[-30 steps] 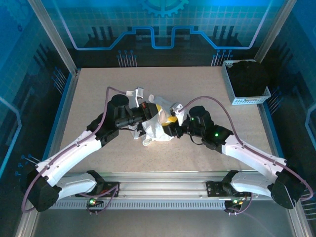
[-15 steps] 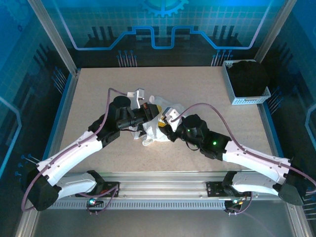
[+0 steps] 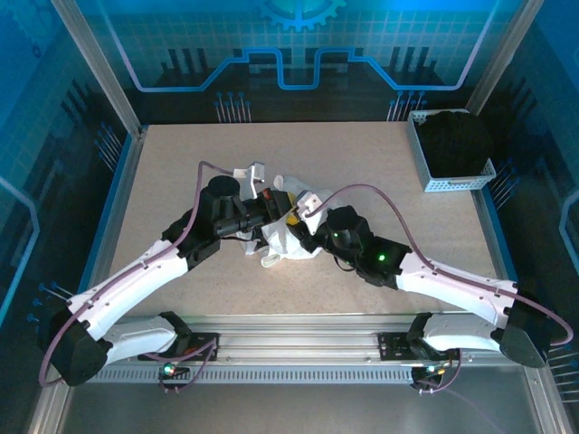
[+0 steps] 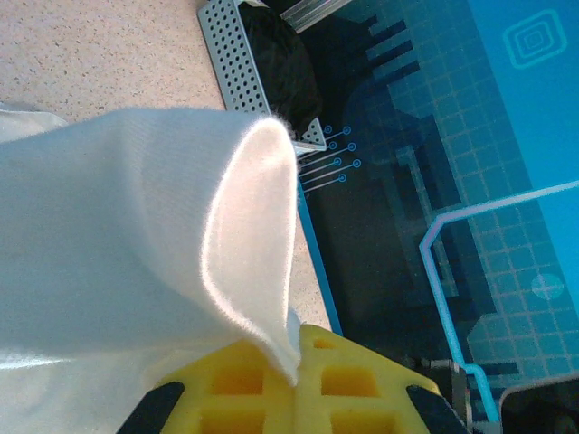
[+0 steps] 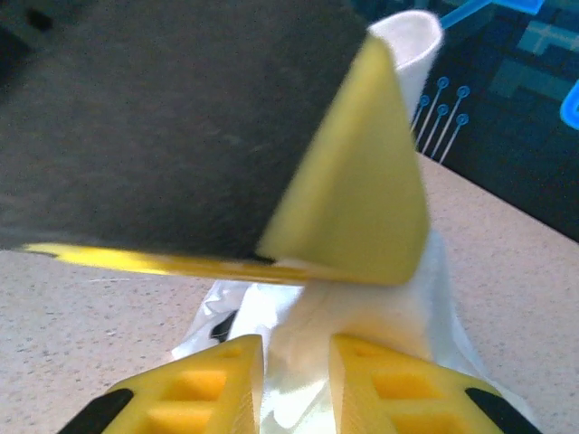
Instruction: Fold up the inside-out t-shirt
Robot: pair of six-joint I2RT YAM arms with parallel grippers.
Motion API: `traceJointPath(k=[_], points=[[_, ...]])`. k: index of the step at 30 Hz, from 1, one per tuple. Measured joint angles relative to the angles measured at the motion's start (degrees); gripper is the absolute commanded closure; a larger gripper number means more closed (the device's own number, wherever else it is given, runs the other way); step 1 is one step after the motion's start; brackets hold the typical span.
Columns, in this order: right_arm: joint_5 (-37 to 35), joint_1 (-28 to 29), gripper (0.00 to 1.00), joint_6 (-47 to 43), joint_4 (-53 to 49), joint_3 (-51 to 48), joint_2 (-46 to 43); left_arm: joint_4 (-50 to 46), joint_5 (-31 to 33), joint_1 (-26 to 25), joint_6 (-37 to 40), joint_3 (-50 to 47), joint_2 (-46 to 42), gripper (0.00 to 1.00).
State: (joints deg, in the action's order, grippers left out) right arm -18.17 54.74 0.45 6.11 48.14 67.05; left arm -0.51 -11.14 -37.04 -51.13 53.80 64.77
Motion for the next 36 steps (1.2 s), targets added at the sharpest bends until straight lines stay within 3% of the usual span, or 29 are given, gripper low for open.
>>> traceJointPath(k=[6, 11, 15, 20, 27, 36], points=[[-0.96, -1.70, 1.00, 1.55, 0.00, 0.24, -0.09, 0.00, 0.00, 0.00, 0.00, 0.00, 0.00, 1.00], [0.02, -3.87, 1.00, 2.40, -0.07, 0.09, -2.01, 0.07, 0.02, 0.00, 0.02, 0.00, 0.00, 1.00], [5.86, -7.45, 1.00, 3.04, -0.39, -1.01, -5.40, 0.76, 0.26, 0.00, 0.04, 0.00, 0.00, 1.00], [18.05, -13.79, 1.00, 7.63, -1.51, -0.94, -7.50, 1.57, 1.07, -0.11, 0.74, 0.00, 0.04, 0.76], [30.27, -21.40, 1.00, 20.85, -1.92, -0.87, -7.13, 3.65, 1.68, -0.22, 4.92, -2.71, -0.98, 0.56], [39.08, -24.61, 1.00, 31.91, -1.44, 1.44, -5.35, 6.03, -1.81, -0.39, 9.14, -7.43, 1.38, 0.56]])
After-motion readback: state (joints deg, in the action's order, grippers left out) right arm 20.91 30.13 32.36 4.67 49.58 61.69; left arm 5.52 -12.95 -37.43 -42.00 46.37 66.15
